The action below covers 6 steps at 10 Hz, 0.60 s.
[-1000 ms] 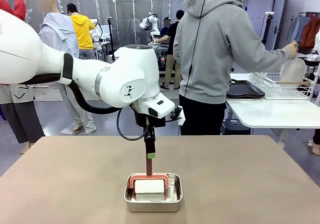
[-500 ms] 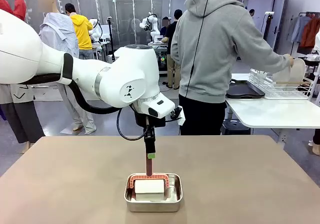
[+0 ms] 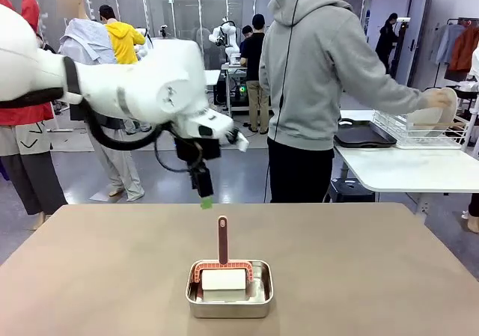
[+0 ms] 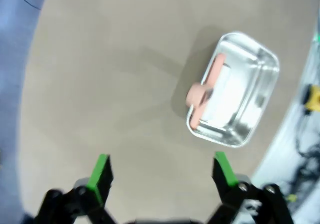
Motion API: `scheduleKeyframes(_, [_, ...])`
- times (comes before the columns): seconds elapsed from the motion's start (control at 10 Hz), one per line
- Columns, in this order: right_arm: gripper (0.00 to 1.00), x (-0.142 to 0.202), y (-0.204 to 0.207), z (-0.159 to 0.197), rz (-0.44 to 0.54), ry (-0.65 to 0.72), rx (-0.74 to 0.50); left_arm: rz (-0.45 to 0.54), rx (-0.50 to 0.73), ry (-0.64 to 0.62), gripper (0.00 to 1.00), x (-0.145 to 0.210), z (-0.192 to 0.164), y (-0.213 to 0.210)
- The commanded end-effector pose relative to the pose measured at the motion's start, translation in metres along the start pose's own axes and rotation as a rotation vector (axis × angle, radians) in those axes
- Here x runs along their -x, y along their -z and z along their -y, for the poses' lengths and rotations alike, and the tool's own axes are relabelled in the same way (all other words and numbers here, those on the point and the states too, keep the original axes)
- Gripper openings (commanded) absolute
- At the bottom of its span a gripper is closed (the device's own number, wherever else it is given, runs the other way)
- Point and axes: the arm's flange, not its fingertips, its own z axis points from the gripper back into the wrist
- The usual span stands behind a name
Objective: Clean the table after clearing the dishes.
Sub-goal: Place the Lint Roller back on top of the Airtight Container.
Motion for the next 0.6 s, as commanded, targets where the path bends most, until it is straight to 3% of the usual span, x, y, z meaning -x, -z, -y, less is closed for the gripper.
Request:
scheduleKeyframes(0.0, [1.0, 0.004, -0.002, -0.003, -0.011, -0.008, 0.009, 0.209, 0.138, -0.308, 1.0, 0.078, -0.024, -0.029])
scheduleKeyframes(0.2, [1.0, 0.004, -0.002, -0.003, -0.011, -0.008, 0.009, 0.46, 0.208, -0.601, 1.0, 0.187, -0.062, -0.065])
scheduleKeyframes(0.5, [1.0, 0.004, -0.002, -0.003, -0.011, -0.008, 0.009, 0.658, 0.35, -0.865, 1.0, 0.322, -0.079, -0.088])
